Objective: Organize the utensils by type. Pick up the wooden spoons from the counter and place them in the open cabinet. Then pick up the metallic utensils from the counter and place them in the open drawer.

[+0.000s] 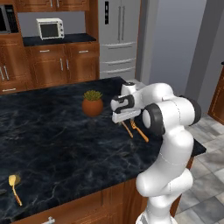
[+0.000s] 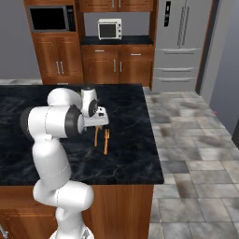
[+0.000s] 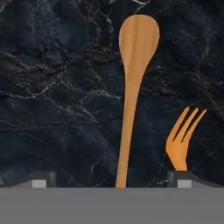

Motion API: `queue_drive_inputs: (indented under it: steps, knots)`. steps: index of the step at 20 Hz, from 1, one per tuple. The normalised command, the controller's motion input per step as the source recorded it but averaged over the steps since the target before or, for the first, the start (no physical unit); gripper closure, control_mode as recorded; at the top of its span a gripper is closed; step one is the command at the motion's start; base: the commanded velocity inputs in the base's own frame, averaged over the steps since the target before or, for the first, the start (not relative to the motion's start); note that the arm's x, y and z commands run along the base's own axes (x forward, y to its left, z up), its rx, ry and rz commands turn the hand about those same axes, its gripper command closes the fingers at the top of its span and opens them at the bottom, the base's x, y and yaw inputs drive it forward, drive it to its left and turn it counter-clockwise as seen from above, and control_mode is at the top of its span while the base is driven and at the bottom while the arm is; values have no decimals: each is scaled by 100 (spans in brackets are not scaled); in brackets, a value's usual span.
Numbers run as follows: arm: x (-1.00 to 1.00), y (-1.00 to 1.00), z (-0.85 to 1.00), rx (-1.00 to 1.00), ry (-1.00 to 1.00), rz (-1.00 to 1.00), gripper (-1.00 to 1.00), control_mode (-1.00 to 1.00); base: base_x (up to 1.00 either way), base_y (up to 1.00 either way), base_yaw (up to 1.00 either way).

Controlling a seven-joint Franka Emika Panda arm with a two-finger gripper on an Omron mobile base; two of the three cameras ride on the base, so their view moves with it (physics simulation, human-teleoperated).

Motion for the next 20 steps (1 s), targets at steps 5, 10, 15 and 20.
queue_drive_inputs:
  steps: [5, 10, 15, 20]
  knots:
    - [31, 0, -31, 0, 0, 0, -100, -100, 0, 0, 0]
    - [25, 0, -30, 0, 0, 0, -100, -100, 0, 0, 0]
    - [20, 0, -30, 0, 0, 0, -100, -100, 0, 0, 0]
    - [22, 0, -20, 0, 0, 0, -100, -100, 0, 0, 0]
